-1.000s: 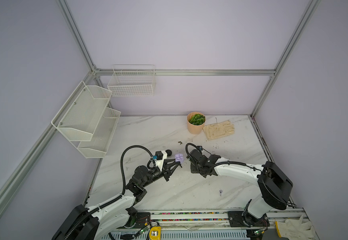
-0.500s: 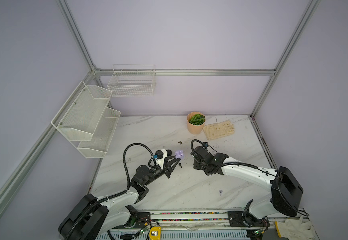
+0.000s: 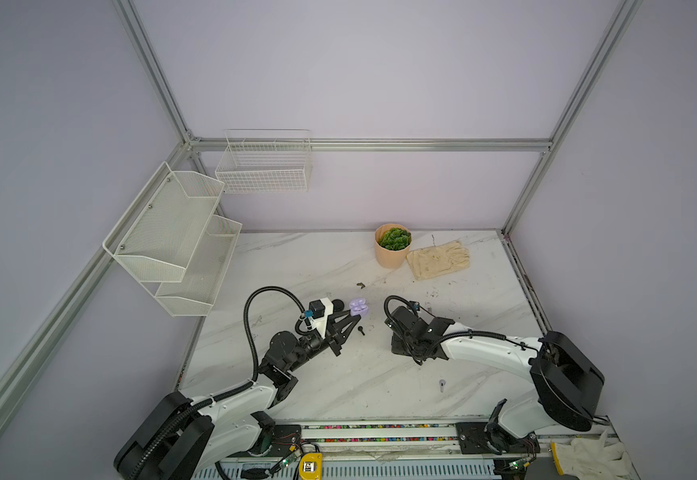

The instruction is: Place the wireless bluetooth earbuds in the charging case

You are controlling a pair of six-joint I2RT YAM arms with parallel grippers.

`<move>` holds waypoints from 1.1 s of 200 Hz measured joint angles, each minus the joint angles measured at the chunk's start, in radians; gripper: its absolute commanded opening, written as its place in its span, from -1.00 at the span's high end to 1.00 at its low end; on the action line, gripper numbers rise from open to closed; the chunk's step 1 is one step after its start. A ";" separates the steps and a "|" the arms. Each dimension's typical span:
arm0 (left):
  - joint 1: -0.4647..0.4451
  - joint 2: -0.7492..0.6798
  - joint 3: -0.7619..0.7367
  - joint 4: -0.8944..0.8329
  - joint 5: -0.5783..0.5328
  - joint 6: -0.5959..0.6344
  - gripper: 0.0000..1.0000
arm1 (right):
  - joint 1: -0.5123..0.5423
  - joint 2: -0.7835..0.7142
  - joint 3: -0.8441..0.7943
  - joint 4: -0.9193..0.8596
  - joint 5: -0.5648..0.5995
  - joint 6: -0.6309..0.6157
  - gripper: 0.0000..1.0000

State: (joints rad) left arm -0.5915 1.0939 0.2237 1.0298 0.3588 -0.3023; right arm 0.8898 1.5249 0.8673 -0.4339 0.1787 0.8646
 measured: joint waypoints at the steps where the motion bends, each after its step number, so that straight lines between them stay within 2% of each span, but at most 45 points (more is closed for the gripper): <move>1: 0.000 0.000 0.000 0.000 0.000 0.000 1.00 | 0.000 0.000 -0.001 0.001 0.000 0.000 0.73; 75: 0.000 0.008 0.000 0.001 0.004 0.000 1.00 | 0.000 0.026 -0.041 0.056 -0.049 0.007 0.65; 161: 0.000 0.009 0.000 -0.013 0.011 0.000 1.00 | 0.000 0.000 -0.043 0.056 -0.102 0.008 0.27; 220: 0.000 0.009 0.000 -0.023 0.029 -0.001 1.00 | -0.016 -0.046 -0.043 0.051 -0.119 -0.097 0.05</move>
State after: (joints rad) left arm -0.5915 1.1030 0.2241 1.0065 0.3882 -0.3035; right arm 0.8738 1.4788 0.8242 -0.3824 0.0601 0.7681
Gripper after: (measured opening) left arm 0.190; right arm 0.457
